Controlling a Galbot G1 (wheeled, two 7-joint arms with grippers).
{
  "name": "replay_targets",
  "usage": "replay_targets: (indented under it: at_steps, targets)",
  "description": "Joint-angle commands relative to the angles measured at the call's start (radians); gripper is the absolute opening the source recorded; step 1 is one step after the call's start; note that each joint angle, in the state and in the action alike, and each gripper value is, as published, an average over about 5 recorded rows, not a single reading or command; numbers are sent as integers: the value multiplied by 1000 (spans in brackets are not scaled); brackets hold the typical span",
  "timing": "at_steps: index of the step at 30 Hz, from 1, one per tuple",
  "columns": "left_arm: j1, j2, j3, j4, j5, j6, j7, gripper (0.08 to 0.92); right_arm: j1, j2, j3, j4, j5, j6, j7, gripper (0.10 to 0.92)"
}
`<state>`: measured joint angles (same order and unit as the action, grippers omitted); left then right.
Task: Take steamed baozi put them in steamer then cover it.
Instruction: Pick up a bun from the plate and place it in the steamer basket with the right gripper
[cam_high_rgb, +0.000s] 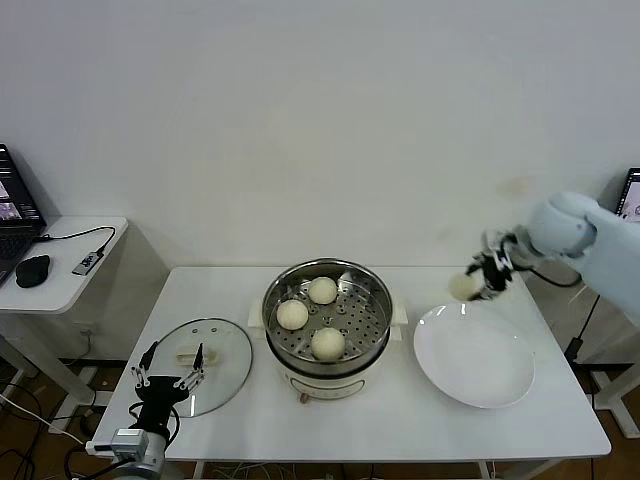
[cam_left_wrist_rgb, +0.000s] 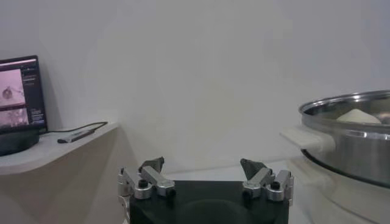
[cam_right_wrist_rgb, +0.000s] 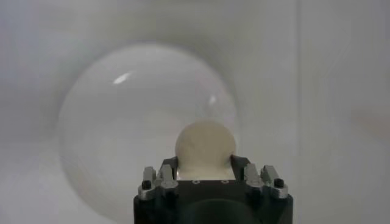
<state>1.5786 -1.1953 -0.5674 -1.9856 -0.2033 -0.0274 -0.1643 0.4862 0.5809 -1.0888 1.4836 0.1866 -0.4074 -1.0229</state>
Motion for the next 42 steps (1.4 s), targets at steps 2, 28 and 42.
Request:
replay_targets:
  at_steps: [2, 28, 42]
  targets:
    - [-1, 2, -3, -1, -3, -1, 0, 823, 359, 214, -291, 128, 398, -217, 155, 568]
    - [3, -26, -12, -12, -4, -4, 0, 823, 56, 382, -264, 11, 389, -321, 309, 577]
    - [6, -25, -16, -12, -3, -5, -1, 823, 0, 416, -232, -26, 360, -321, 310, 577]
